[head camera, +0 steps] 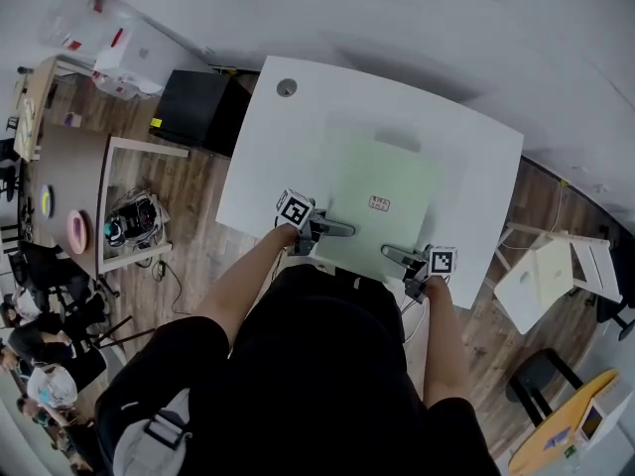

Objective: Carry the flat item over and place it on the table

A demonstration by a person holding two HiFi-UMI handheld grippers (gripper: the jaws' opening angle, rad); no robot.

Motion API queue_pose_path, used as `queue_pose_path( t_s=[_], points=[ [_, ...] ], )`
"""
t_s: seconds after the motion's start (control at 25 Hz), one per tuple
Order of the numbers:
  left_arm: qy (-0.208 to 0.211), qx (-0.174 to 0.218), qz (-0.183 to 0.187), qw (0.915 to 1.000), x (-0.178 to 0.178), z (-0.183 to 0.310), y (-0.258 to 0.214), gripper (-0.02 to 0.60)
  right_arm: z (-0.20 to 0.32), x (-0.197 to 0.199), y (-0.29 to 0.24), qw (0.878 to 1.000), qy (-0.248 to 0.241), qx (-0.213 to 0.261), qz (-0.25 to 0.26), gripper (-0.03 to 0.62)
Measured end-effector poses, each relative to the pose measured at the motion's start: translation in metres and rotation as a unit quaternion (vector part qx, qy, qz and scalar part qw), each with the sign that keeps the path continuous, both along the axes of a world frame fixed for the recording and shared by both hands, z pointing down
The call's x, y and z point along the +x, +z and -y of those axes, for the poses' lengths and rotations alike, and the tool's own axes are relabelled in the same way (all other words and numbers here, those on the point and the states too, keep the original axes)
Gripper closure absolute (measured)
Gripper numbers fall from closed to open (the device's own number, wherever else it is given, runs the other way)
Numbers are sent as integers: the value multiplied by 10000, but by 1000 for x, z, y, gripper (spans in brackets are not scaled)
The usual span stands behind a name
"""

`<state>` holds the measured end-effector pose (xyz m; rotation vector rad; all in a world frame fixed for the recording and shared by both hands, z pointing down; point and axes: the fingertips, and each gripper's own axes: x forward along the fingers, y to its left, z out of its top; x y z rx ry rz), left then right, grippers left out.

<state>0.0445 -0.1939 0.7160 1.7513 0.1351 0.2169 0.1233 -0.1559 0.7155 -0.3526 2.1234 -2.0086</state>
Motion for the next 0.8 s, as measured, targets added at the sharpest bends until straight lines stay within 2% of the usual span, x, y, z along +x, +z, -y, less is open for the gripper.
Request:
queue_pose_path(
  t_s=[0.2, 0.32, 0.4, 0.48, 0.52, 0.68, 0.8],
  points=[
    [-237, -386, 54, 9990, -1, 10, 6, 258, 7, -3, 9, 9999, -12, -165, 45, 298],
    [-276, -411, 165, 9986, -7, 10, 13, 259, 7, -7, 13, 9998, 4, -195, 5, 298],
    [-289, -513, 293, 9978, -7, 10, 19, 259, 5, -2, 25, 9991, 19, -340, -244, 298],
    [-308, -790, 441, 9954, -6, 8, 25, 259, -5, 11, 48, 9930, 41, -795, -871, 298],
    [-304, -883, 509, 9943, -5, 7, 26, 259, -8, 13, 51, 9911, 66, -920, -955, 298],
    [-254, -739, 705, 9944, -4, 5, 35, 255, 0, -1, 28, 9979, 150, -611, -167, 298],
    [-266, -794, 776, 9935, -2, 1, 42, 250, -5, 2, 36, 9969, 132, -748, -212, 296]
  ],
)
